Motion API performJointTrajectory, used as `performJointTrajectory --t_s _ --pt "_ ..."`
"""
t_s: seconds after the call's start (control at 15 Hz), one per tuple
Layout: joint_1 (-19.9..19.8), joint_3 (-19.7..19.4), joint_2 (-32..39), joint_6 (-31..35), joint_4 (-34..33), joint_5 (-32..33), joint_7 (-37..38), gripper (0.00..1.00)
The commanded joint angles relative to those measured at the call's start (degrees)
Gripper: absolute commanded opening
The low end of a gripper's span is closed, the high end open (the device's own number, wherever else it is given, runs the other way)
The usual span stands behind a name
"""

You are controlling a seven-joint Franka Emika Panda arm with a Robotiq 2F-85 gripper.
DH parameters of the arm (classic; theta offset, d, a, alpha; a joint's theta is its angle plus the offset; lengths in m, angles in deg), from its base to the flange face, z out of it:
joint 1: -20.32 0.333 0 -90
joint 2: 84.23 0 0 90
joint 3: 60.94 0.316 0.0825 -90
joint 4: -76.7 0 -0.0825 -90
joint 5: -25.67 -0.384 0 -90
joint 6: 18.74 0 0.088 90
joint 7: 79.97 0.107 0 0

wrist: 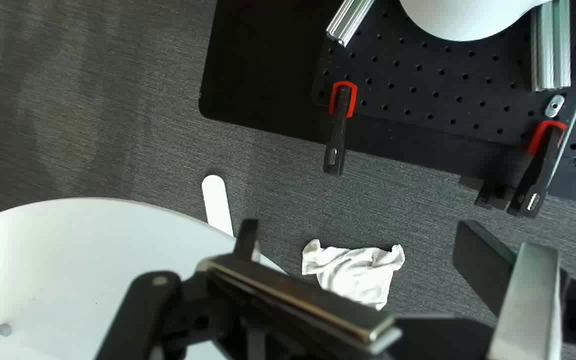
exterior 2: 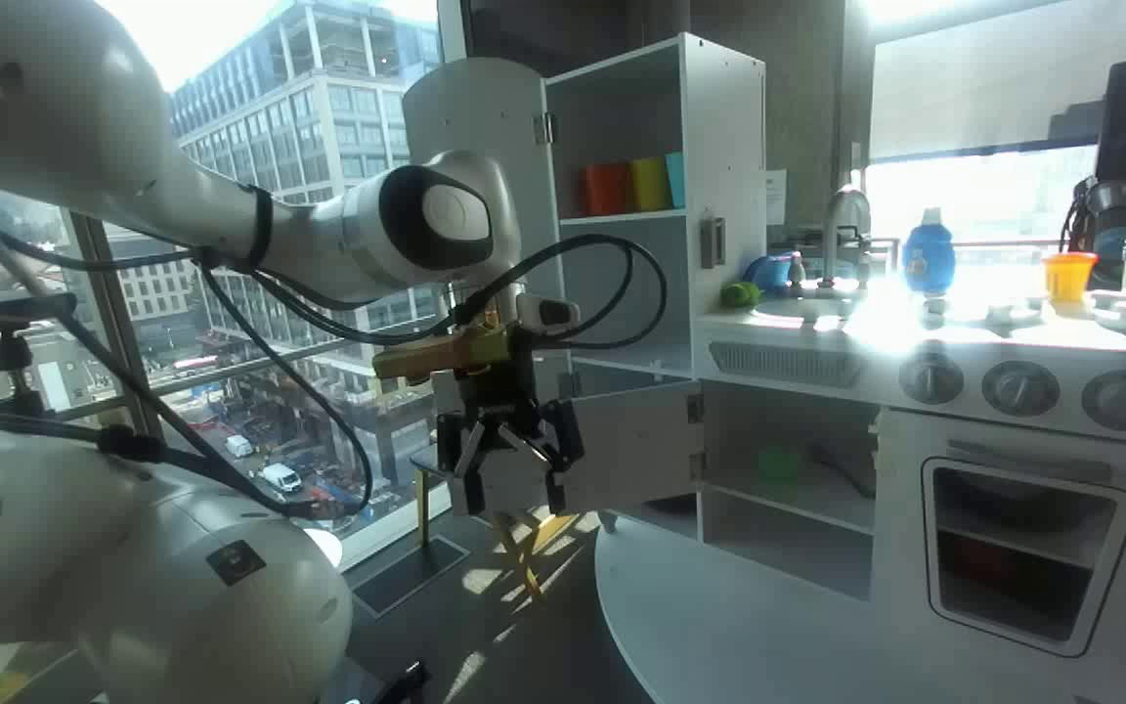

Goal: Close the open cabinet doors.

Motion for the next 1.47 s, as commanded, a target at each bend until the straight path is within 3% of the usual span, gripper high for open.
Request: performJointTrajectory --t_s 0.0,0.27,0.53,0.93,1.27,1.4 --pt "0.9 -0.8 0.1 -0.2 0.0 0.5 0.5 1.0" --pt "0.9 -0.8 0.4 -0.2 0.0 0.5 0.5 1.0" --pt "7.2 -1.2 4.9 1.9 -1.1 -3.8 -6.2 1.0" --pt "15.4 2.4 12.6 3.5 -11.0 -12.7 -6.8 1.0" --pt "19.0 4.6 23.4 9.7 -23.2 -17.8 -9.6 1.0" --pt "18.8 6.1 28.8 12.9 -28.3 -16.0 -10.8 1.0"
